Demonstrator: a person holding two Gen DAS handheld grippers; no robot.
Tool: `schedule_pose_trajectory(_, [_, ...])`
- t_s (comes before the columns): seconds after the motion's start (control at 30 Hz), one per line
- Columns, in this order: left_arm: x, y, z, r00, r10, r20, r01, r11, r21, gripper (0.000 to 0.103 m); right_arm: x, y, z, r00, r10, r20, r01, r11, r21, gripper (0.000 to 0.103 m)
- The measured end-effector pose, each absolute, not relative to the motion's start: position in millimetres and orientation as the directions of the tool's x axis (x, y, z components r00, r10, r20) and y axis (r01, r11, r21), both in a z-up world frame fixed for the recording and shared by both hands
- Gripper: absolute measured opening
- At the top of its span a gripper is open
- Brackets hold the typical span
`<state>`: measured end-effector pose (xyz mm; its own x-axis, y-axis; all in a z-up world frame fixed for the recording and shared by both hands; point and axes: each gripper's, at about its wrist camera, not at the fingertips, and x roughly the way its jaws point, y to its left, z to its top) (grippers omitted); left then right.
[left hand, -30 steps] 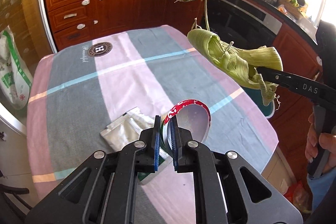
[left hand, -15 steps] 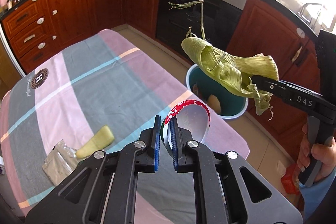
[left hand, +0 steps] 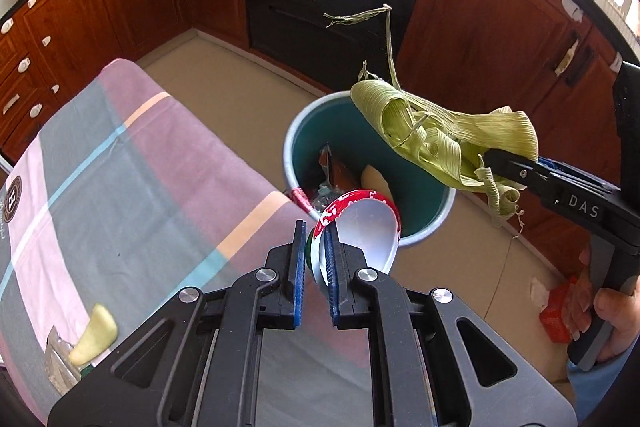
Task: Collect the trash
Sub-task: 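Carry the white lid and corn husks over the teal bin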
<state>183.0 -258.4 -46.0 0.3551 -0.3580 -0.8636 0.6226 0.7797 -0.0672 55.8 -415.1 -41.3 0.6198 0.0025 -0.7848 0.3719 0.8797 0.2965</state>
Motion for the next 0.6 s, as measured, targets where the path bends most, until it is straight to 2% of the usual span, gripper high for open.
schedule_pose_trajectory(0.37, [208,-328,-91,0.279,-0.321,-0.905,0.673,0.738,-0.054,0.01,75,-446,-92,0.523,-0.051,-0.851,0.463,0.855,0.233,0.044])
schedule_pose_trajectory(0.6, [222,-339,-117,0.24,-0.294,-0.925,0.683,0.729,-0.054,0.01,93,-459,-113,0.476,-0.059,-0.878,0.483,0.851,0.205,0.044])
